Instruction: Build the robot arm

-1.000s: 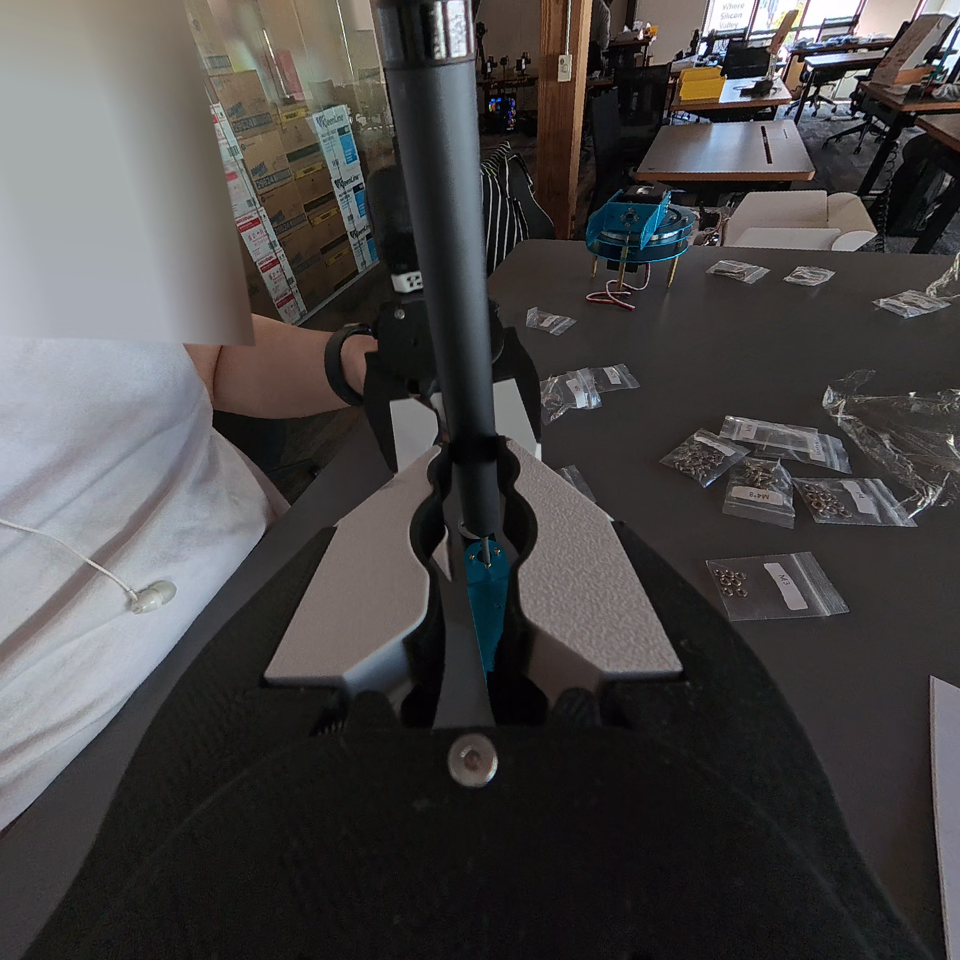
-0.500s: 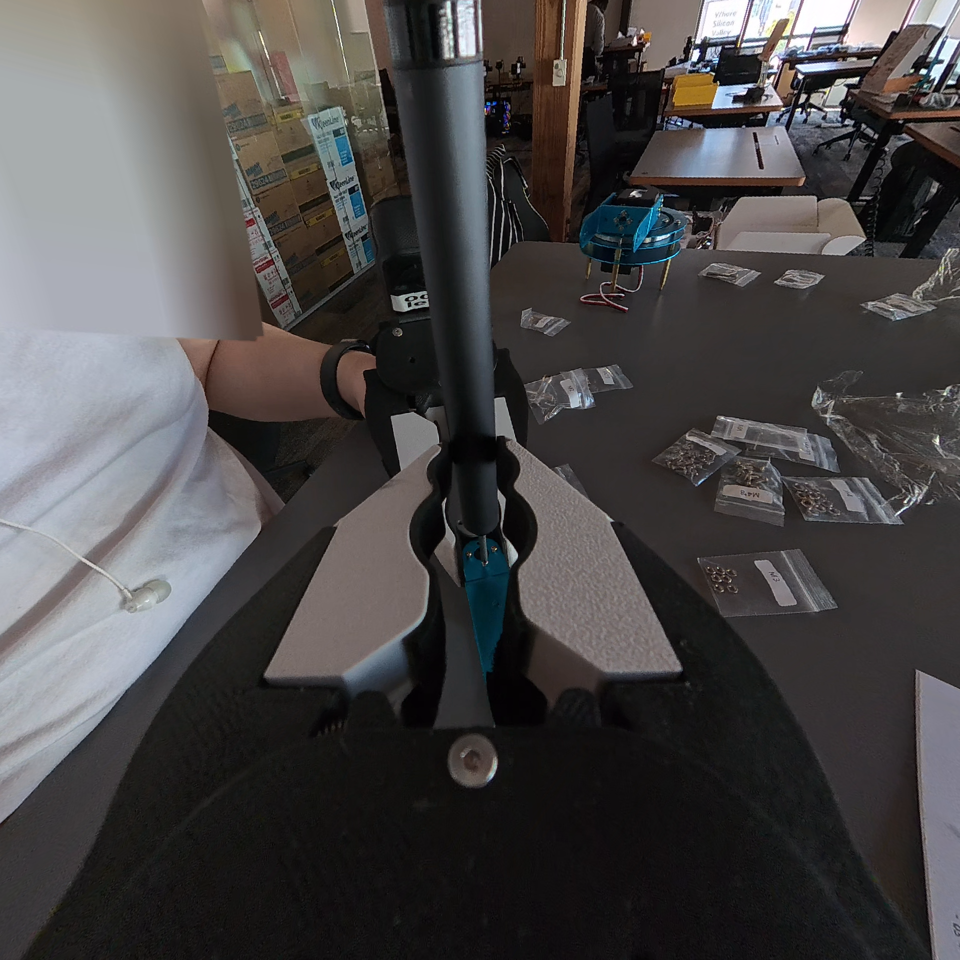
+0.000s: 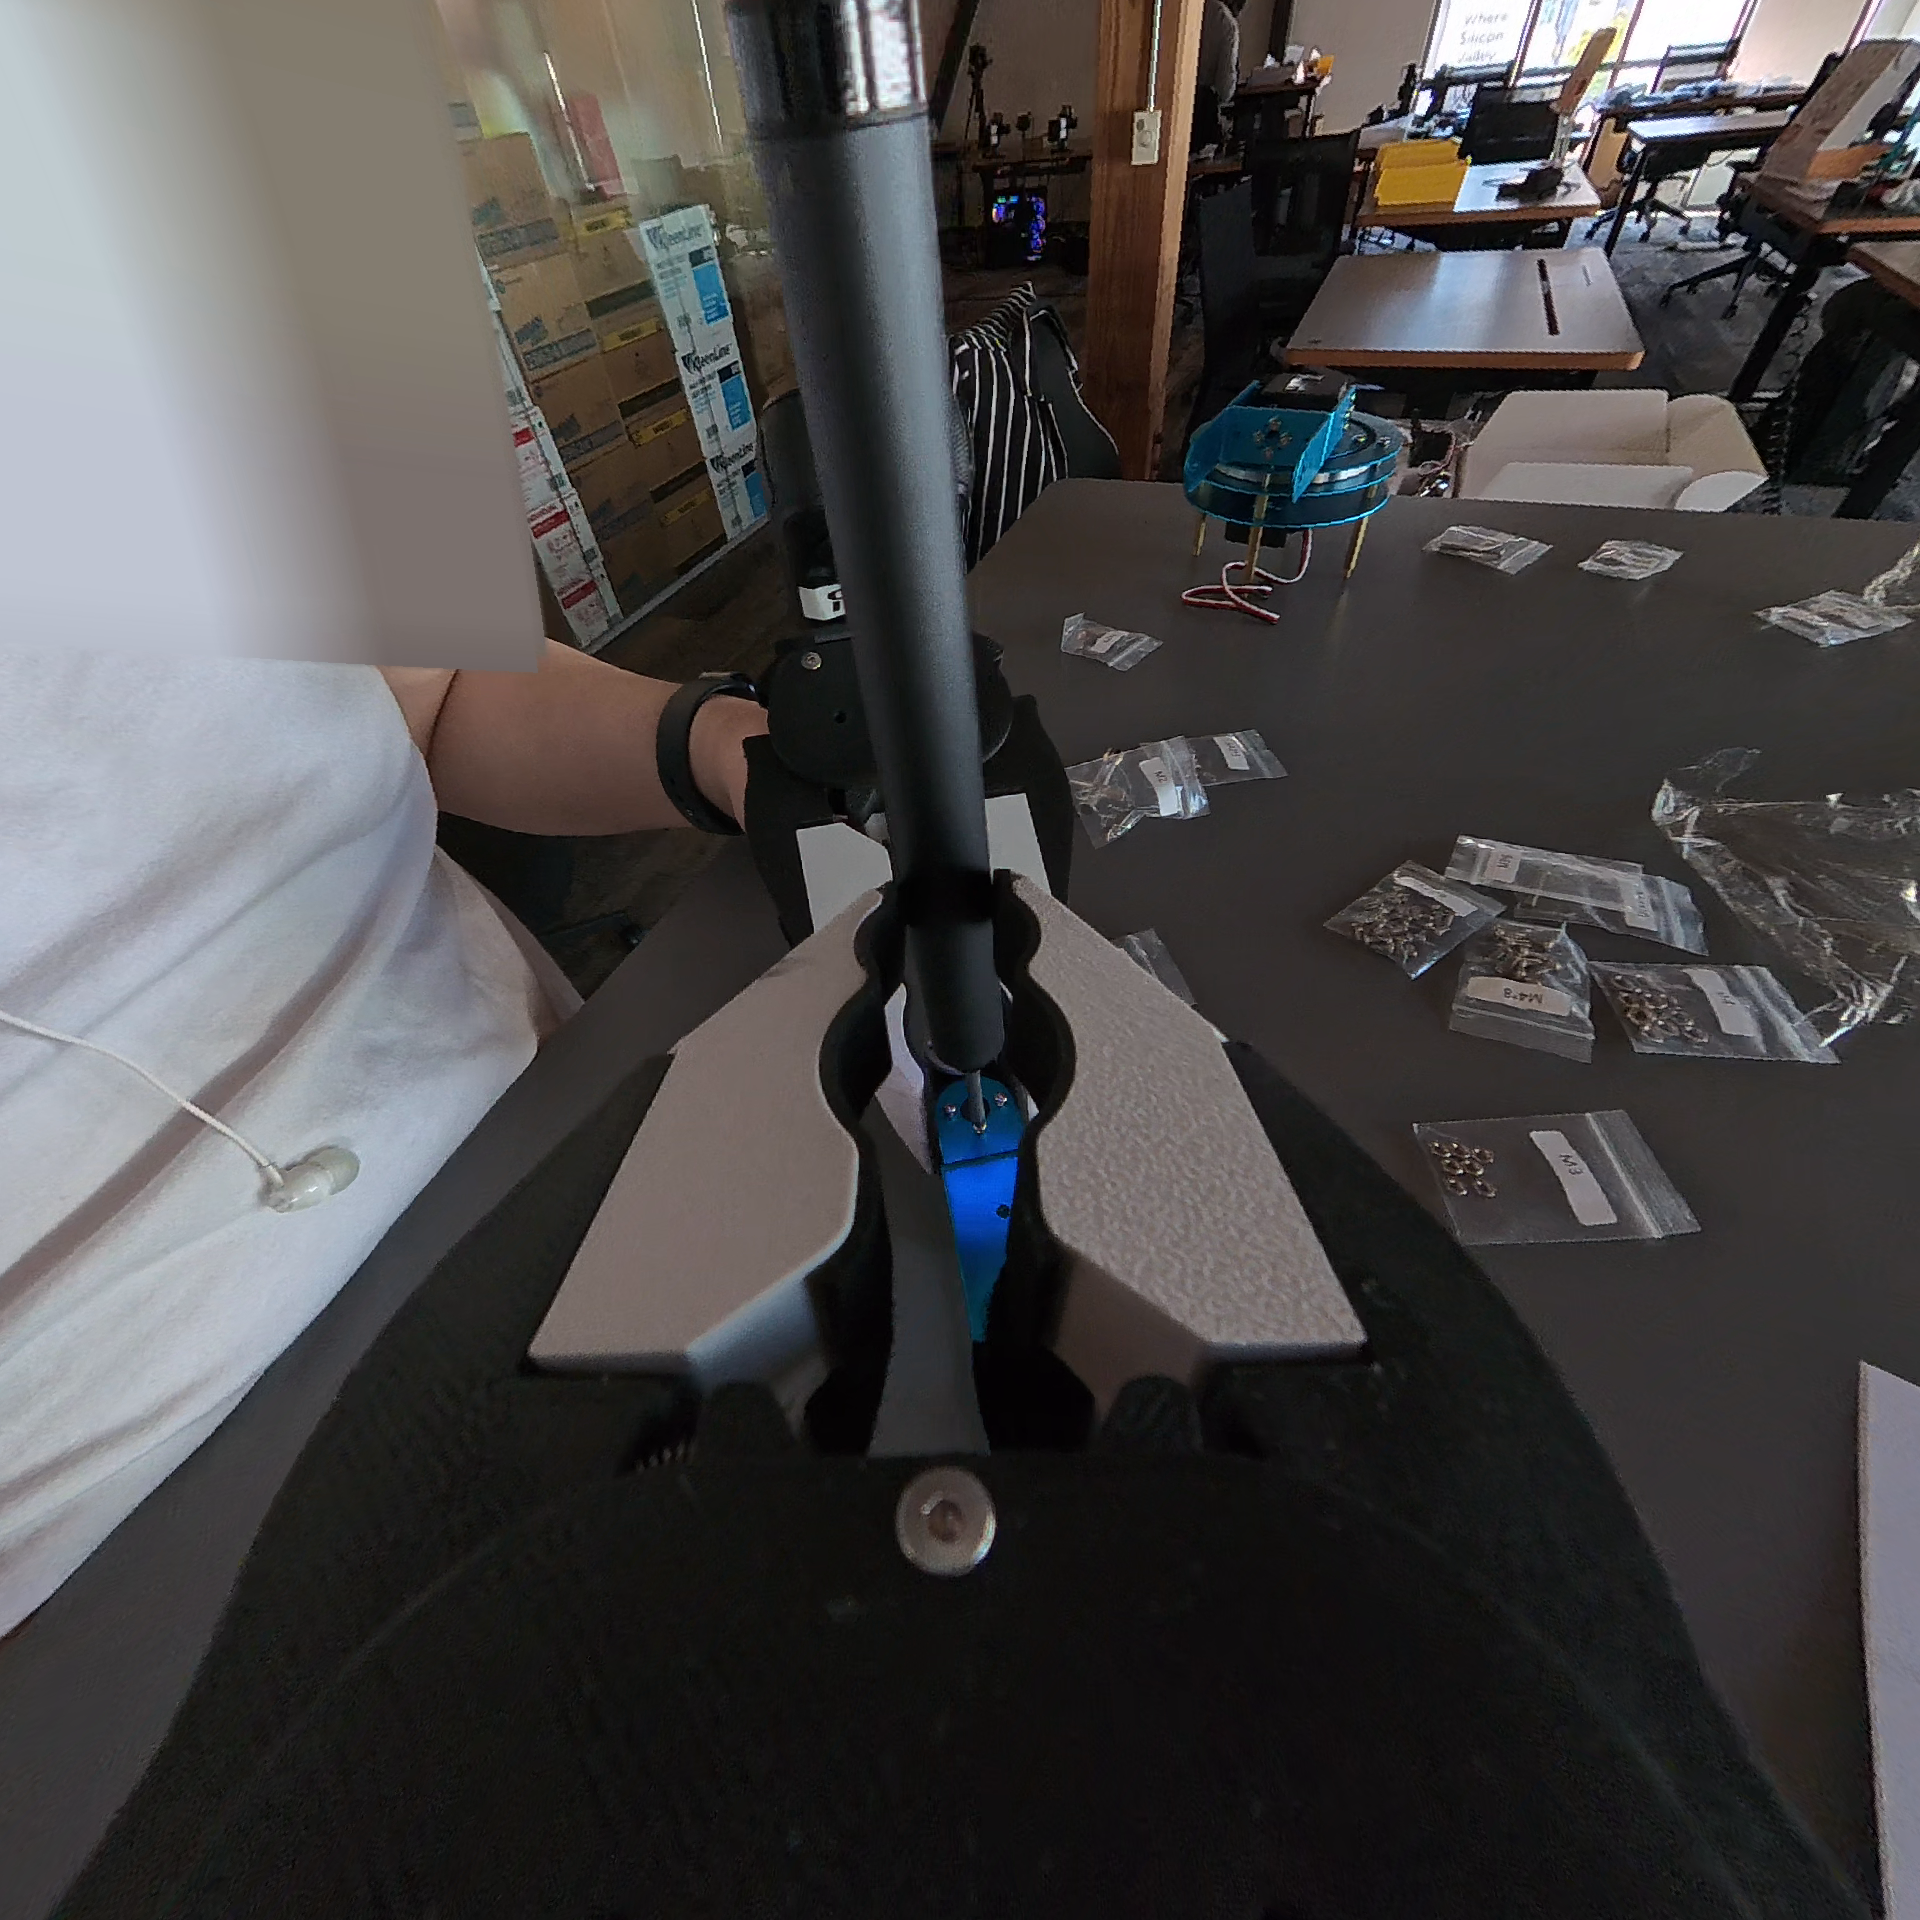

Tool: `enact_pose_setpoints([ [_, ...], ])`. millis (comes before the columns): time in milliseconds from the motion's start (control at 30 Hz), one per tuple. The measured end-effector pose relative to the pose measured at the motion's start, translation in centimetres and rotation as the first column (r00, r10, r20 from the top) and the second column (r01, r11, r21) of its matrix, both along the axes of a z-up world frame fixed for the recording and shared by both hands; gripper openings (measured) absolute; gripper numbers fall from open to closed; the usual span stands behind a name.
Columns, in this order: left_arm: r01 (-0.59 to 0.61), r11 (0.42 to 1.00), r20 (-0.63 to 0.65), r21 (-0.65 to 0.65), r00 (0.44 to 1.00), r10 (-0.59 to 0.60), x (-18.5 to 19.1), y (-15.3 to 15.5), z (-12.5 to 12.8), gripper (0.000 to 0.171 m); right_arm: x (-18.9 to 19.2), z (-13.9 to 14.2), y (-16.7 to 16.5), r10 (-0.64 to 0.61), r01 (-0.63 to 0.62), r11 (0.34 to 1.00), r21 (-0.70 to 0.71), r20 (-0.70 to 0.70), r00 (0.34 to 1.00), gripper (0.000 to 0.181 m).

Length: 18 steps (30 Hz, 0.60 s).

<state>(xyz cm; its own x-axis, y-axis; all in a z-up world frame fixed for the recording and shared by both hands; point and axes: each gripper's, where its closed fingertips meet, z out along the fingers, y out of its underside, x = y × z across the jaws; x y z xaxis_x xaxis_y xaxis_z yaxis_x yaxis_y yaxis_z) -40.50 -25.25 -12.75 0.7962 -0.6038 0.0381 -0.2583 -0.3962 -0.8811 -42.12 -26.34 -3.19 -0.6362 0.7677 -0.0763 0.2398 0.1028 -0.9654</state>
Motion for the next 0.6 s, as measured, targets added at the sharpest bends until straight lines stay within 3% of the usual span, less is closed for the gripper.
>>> enact_pose_setpoints([
  [600,0.0,1.0,-0.008,-0.002,1.0,0.0,-0.01,-0.02,-0.02,0.022,-0.15,-0.05,0.28,-0.014,0.014,1.0,0.015,-0.014,1.0,0.016],
])
